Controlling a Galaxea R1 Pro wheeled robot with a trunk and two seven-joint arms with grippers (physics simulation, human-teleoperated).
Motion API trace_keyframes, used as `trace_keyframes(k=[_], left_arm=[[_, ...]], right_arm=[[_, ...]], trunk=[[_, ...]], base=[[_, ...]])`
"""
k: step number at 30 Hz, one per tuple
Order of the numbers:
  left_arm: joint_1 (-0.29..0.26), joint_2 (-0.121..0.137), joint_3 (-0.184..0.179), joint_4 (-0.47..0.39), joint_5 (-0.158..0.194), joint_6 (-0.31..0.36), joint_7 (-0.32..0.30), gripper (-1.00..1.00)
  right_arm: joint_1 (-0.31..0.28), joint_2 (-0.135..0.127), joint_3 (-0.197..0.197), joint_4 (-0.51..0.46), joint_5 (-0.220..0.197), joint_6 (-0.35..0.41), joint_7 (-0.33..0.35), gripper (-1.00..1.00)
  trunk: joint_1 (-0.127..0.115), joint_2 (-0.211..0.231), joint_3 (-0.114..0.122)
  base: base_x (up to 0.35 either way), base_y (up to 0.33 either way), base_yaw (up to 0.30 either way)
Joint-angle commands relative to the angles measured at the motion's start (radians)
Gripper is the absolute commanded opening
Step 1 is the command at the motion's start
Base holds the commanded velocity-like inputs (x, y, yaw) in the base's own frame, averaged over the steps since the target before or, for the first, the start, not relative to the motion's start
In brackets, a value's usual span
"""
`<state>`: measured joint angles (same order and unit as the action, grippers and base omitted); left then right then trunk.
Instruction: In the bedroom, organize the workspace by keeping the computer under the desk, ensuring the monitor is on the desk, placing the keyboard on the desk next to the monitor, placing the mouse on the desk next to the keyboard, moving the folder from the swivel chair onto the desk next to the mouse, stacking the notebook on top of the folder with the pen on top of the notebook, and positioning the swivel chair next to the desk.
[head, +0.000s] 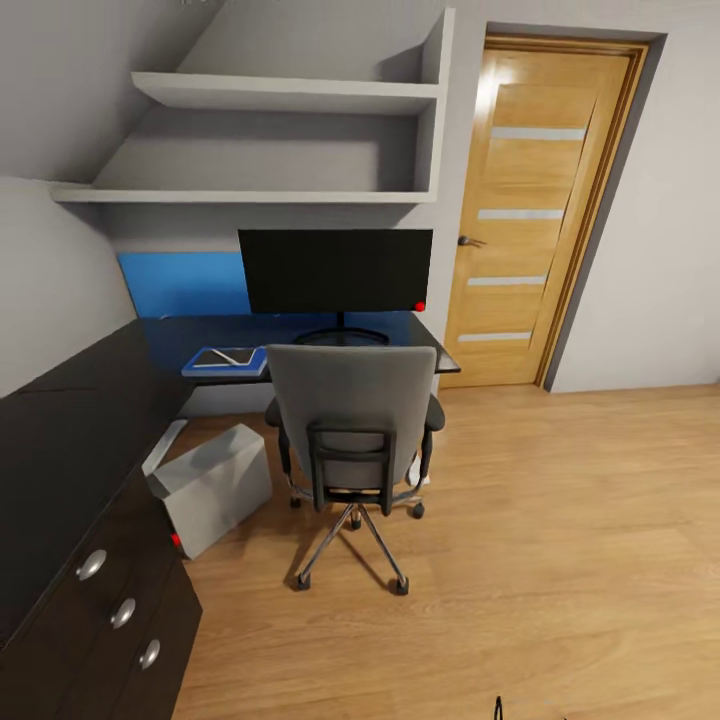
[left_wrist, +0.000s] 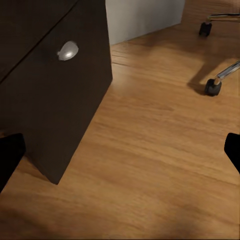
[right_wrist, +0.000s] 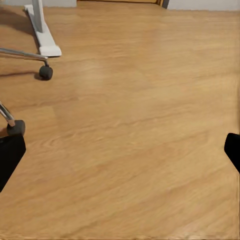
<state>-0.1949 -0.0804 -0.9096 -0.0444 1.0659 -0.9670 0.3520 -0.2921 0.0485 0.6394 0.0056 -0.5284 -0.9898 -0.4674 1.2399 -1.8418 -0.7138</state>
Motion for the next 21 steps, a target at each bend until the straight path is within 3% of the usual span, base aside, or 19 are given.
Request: trace_keyframes(k=[1,4,8,21], left_arm=[[0.007,0.0,-0.01,0.004,-0.001,-0.019,0.01,1.0],[0.042,0.006,-0.011,0.015,0.0,-0.08,0.009,1.0],[0.097,0.012,-0.011,0.02,0.0,-0.08,0.008,1.0],[0.125,0.04,-0.009,0.023,0.002,-0.08,0.01,1.0]], right_arm=[[0.008,-0.006,0.011,0.001,-0.003,0.0,0.003,1.0],[0.045,-0.024,0.011,0.007,-0.004,0.003,0.04,1.0],[0.088,-0.039,0.011,0.015,-0.008,0.006,0.081,1.0],[0.161,-0.051,0.011,0.017,-0.01,0.009,0.1,1.0]], trunk=[[-0.004,0.007,0.002],[-0.016,0.028,0.012],[-0.031,0.056,0.024],[-0.081,0.147,0.065]], base=[[0.0,0.0,0.0],[0.0,0.0,0.0],[0.0,0.0,0.0],[0.0,0.0,0.0]])
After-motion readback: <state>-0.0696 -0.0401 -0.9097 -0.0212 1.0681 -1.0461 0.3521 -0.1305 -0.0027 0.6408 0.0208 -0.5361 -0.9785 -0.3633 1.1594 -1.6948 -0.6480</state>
